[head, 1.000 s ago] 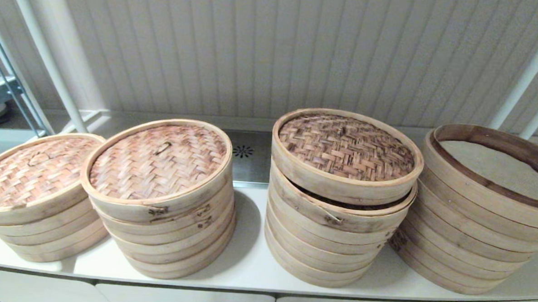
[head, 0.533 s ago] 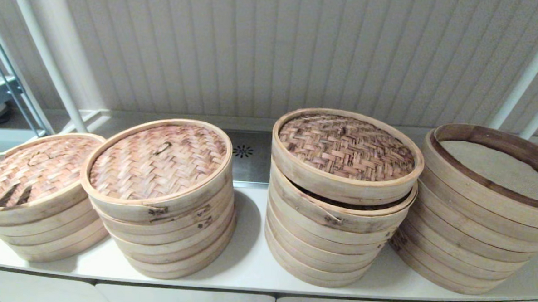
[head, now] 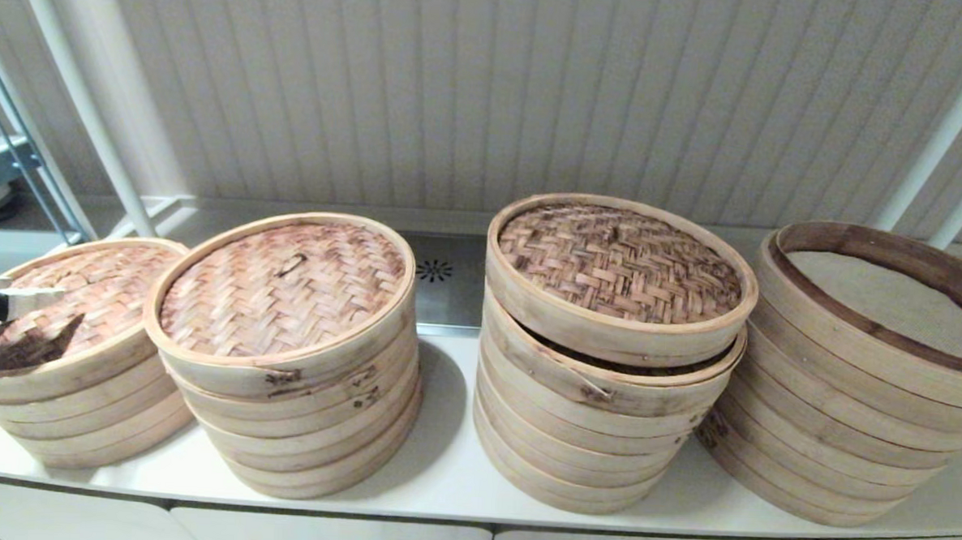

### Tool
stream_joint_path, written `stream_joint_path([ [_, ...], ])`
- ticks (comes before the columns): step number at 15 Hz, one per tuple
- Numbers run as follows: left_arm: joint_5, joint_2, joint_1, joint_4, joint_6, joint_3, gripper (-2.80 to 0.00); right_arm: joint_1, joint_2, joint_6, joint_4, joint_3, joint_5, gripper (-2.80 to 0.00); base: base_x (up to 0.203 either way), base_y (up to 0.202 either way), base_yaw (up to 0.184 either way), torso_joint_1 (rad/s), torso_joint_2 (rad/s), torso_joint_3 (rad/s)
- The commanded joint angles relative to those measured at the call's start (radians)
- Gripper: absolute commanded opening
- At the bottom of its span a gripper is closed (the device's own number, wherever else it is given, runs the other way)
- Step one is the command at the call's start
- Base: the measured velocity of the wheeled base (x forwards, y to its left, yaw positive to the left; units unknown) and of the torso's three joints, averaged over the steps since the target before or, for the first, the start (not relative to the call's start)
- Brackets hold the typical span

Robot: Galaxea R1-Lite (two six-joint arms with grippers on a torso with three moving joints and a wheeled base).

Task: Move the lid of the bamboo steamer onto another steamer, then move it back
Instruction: Pick up the steamer

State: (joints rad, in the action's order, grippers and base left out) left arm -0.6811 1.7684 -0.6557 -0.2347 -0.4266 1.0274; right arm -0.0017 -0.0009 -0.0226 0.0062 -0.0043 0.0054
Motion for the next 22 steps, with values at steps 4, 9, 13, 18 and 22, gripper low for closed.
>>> stream_joint_path([
  [4,-0.004,0.085,0.009,-0.001,0.0,0.074,0.0,0.0,-0.002,0.0,0.0,0.0,0.001,-2.8,0.0,0.0,0.0,0.0,0.0,0.0],
  [9,-0.002,0.132,0.055,-0.004,0.007,0.107,0.0,0.0,-0.002,0.0,0.0,0.0,0.001,-2.8,0.0,0.0,0.0,0.0,0.0,0.0],
  [13,0.0,0.14,0.064,-0.014,0.019,0.135,-2.8,0.0,-0.002,0.0,0.0,0.001,0.001,-2.8,0.0,0.0,0.0,0.0,0.0,0.0],
  [18,0.005,0.16,0.062,-0.017,0.026,0.148,-2.8,0.0,-0.002,0.0,0.0,0.0,0.001,-2.8,0.0,0.0,0.0,0.0,0.0,0.0],
  [22,0.008,0.177,0.062,-0.017,0.028,0.161,-2.8,0.0,-0.002,0.0,0.0,0.001,0.001,-2.8,0.0,0.0,0.0,0.0,0.0,0.0],
])
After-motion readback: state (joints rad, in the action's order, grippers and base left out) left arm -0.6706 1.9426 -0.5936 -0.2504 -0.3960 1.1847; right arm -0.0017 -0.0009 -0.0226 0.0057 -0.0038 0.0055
